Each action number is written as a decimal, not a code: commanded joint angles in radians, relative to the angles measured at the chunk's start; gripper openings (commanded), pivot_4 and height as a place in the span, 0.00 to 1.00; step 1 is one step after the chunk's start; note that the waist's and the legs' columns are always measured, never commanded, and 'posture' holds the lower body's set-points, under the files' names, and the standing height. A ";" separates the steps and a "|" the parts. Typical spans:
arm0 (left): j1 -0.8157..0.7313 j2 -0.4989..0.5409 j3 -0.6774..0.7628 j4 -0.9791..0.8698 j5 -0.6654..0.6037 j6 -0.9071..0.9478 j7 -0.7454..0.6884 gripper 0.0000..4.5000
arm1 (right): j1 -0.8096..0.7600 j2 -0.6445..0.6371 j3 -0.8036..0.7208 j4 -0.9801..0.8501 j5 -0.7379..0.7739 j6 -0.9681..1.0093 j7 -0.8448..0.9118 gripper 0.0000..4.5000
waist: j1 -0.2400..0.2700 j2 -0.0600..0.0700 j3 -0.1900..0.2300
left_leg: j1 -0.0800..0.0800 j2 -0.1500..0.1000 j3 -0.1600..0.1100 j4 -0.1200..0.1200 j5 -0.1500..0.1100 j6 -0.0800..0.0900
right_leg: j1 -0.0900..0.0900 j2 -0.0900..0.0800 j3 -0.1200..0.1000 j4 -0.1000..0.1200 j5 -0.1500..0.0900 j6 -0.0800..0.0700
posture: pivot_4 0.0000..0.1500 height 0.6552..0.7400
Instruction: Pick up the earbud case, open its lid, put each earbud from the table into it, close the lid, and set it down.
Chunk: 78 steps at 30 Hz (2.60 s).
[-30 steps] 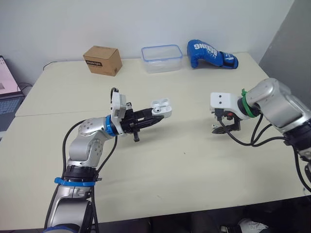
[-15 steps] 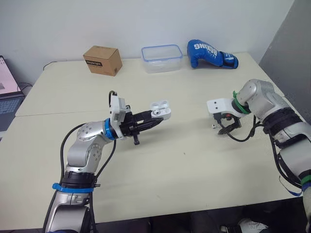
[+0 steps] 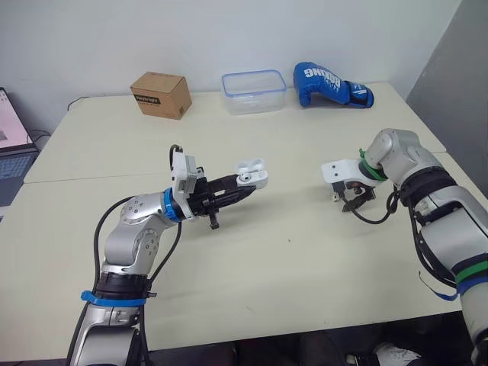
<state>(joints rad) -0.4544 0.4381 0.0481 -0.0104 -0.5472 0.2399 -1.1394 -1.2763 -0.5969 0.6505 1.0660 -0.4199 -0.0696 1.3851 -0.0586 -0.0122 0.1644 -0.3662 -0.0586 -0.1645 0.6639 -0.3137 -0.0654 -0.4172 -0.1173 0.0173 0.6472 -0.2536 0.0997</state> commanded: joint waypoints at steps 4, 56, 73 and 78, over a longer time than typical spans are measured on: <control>0.002 0.010 0.012 -0.044 -0.017 -0.005 0.008 0.17 | -0.038 0.015 -0.035 0.022 -0.030 -0.018 -0.010 0.71 | -0.001 0.000 0.000 | 0.000 0.000 0.000 0.000 0.000 0.000 | 0.000 0.000 0.000 0.000 0.000 0.000 | 1.00 0.89; 0.010 0.007 0.010 -0.047 -0.012 -0.008 0.025 0.17 | -0.026 0.047 -0.065 0.015 -0.071 -0.004 0.020 0.10 | -0.002 0.000 0.000 | 0.000 0.000 0.001 0.000 0.000 0.000 | -0.001 0.000 0.001 0.001 0.000 0.000 | 1.00 0.89; -0.013 -0.007 -0.009 -0.014 -0.003 -0.021 0.008 0.17 | 0.314 -0.256 -0.046 -0.931 0.145 0.674 0.229 0.10 | 0.005 0.000 0.000 | -0.003 0.000 0.001 0.002 0.000 0.000 | -0.002 -0.001 0.000 0.003 0.000 0.000 | 1.00 0.89; -0.025 -0.015 -0.021 0.002 -0.002 -0.028 0.001 0.17 | 0.372 -0.315 -0.048 -1.056 0.138 0.711 0.218 0.10 | 0.009 0.000 0.000 | -0.003 0.000 0.001 0.002 0.000 0.000 | -0.002 -0.001 0.000 0.002 0.000 0.000 | 1.00 0.89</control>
<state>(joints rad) -0.4615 0.4278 0.0284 0.0034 -0.5458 0.2313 -1.1293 -0.9041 -0.8833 0.6208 0.0663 -0.2855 0.6331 1.5477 -0.0493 -0.0119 0.1641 -0.3692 -0.0594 -0.1637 0.6660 -0.3137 -0.0653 -0.4196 -0.1182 0.0174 0.6488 -0.2533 0.0994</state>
